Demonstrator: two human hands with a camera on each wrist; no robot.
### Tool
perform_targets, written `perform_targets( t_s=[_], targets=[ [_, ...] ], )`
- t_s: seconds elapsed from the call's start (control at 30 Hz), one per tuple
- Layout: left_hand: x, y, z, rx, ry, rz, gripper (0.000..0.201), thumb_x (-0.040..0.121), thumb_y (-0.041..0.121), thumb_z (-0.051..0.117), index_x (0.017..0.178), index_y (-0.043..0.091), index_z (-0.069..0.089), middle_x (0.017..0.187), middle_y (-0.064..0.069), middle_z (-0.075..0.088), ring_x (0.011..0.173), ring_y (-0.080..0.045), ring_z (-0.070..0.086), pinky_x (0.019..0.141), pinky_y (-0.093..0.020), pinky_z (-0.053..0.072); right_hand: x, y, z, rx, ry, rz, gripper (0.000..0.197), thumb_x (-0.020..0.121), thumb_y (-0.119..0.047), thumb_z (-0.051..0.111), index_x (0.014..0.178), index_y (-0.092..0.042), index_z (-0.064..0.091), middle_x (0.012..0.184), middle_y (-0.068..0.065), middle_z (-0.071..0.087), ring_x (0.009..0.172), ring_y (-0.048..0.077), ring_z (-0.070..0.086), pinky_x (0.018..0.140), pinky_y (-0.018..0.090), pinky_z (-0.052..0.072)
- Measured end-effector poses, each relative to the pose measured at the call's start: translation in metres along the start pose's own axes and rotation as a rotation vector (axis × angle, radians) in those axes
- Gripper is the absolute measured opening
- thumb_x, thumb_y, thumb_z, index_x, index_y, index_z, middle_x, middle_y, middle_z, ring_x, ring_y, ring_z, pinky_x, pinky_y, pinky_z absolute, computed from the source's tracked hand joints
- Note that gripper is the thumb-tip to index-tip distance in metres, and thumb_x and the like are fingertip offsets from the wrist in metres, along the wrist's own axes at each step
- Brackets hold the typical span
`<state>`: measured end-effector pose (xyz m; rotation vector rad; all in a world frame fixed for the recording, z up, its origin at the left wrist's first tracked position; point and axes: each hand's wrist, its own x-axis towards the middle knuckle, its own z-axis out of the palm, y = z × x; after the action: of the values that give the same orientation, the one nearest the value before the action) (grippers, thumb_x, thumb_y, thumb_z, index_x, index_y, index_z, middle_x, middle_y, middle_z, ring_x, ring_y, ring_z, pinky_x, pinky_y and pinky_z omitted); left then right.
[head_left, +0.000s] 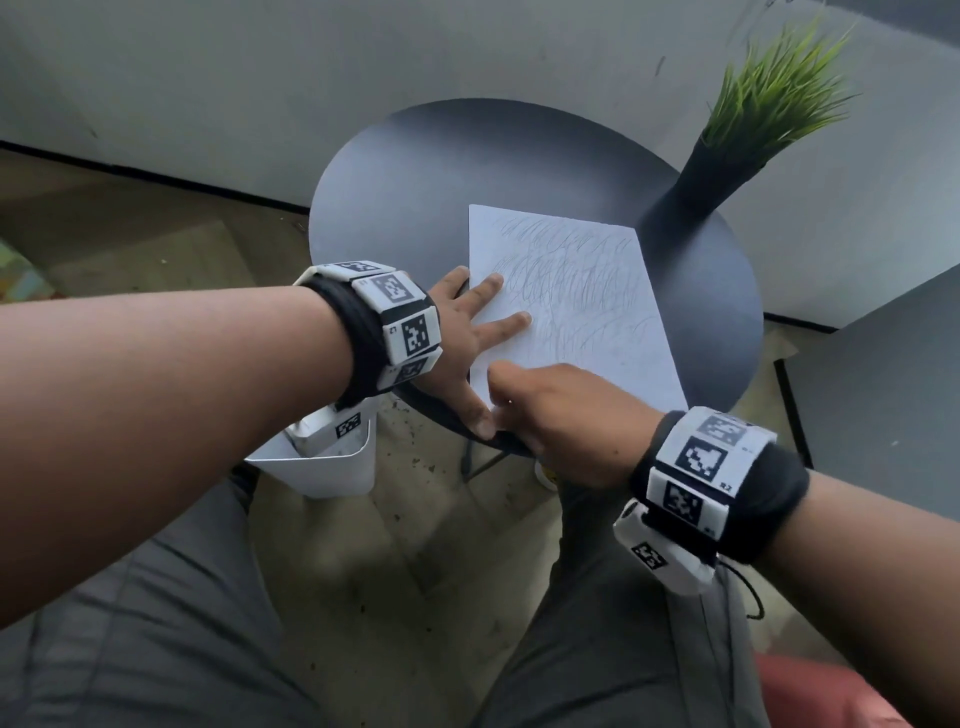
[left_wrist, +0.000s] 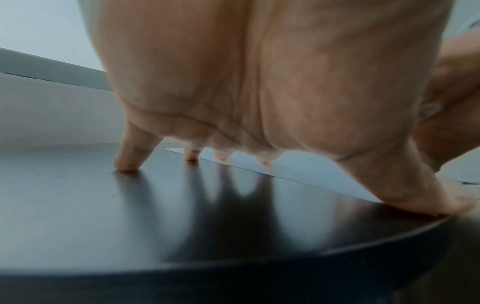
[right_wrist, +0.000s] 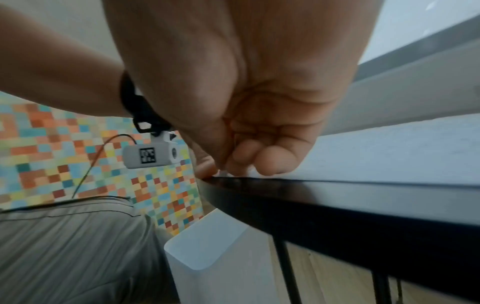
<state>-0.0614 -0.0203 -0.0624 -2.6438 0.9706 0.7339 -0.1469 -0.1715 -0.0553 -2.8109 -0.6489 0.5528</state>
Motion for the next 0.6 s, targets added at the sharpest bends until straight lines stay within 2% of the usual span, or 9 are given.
perform_targets(
  t_s=[0.07,0.13,0.2,0.3,0.37,0.47,0.53,0.6],
  targets=[
    [-0.001,0.001,-0.001,-0.001,0.002,0.003,0.126,0.064,0.089,0.057,0.154,0.042,-0.019,0.162,-0.005,-0.028,0.15,-0.037,-0.017,0.116,-0.061,0.009,0.006,0.012,-0.01,0.008,-0.002,0.017,0.008,0.095,-0.023,0.051,0.098,-0.017,0.047,0.085,0.003,0.057,0.074,0.024,0.047,0.066,0.036,0.038],
    [0.0,0.001,-0.001,-0.019,0.007,0.006,0.126,0.064,0.089,0.059,0.154,0.043,-0.018,0.163,-0.004,-0.027,0.15,-0.037,-0.017,0.116,-0.061,0.009,0.016,0.04,-0.022,0.051,0.027,0.204,0.012,0.094,-0.029,0.054,0.102,-0.021,0.051,0.092,-0.001,0.057,0.084,0.023,0.05,0.071,0.03,0.035],
    [0.001,0.0,-0.001,-0.047,0.005,0.004,0.126,0.062,0.09,0.059,0.153,0.045,-0.016,0.163,-0.002,-0.026,0.15,-0.034,-0.017,0.115,-0.063,0.009,0.021,0.068,-0.029,0.125,0.063,0.39,0.016,0.093,-0.037,0.055,0.102,-0.024,0.052,0.097,-0.001,0.06,0.091,0.024,0.055,0.076,0.031,0.04],
    [0.004,-0.005,-0.001,-0.12,0.025,-0.001,0.118,0.063,0.093,0.053,0.154,0.049,-0.008,0.165,0.004,-0.021,0.152,-0.029,-0.015,0.114,-0.067,0.01,0.026,0.091,-0.027,0.155,0.116,0.512,0.013,0.093,-0.038,0.052,0.1,-0.026,0.051,0.099,0.004,0.062,0.089,0.024,0.058,0.071,0.033,0.043],
    [0.007,-0.009,0.0,-0.146,0.066,-0.012,0.115,0.064,0.094,0.049,0.155,0.046,-0.002,0.166,0.006,-0.015,0.153,-0.024,-0.01,0.115,-0.067,0.014,0.029,0.095,-0.028,0.164,0.131,0.55,0.011,0.092,-0.035,0.052,0.098,-0.026,0.052,0.101,0.003,0.061,0.089,0.023,0.057,0.066,0.032,0.041],
    [0.009,-0.013,0.005,-0.133,0.122,-0.061,0.127,0.061,0.095,0.051,0.158,0.034,-0.003,0.166,0.002,-0.014,0.153,-0.022,-0.005,0.117,-0.062,0.014,0.031,0.09,-0.033,0.15,0.134,0.583,0.01,0.09,-0.029,0.051,0.096,-0.022,0.054,0.102,0.002,0.06,0.089,0.023,0.056,0.059,0.029,0.04],
    [0.01,-0.014,0.008,-0.12,0.13,-0.076,0.132,0.056,0.099,0.048,0.157,0.034,-0.005,0.166,0.0,-0.014,0.153,-0.026,-0.007,0.116,-0.065,0.007,0.031,0.078,-0.034,0.12,0.13,0.561,0.012,0.09,-0.026,0.049,0.099,-0.019,0.053,0.103,0.004,0.06,0.09,0.025,0.056,0.064,0.031,0.042],
    [0.01,-0.013,0.01,-0.128,0.119,-0.06,0.133,0.053,0.1,0.047,0.156,0.038,-0.008,0.166,0.002,-0.015,0.152,-0.029,-0.01,0.113,-0.07,0.004,0.029,0.06,-0.029,0.102,0.108,0.449,0.014,0.091,-0.028,0.048,0.103,-0.021,0.05,0.103,0.007,0.062,0.091,0.029,0.057,0.073,0.034,0.045]
  ],
)
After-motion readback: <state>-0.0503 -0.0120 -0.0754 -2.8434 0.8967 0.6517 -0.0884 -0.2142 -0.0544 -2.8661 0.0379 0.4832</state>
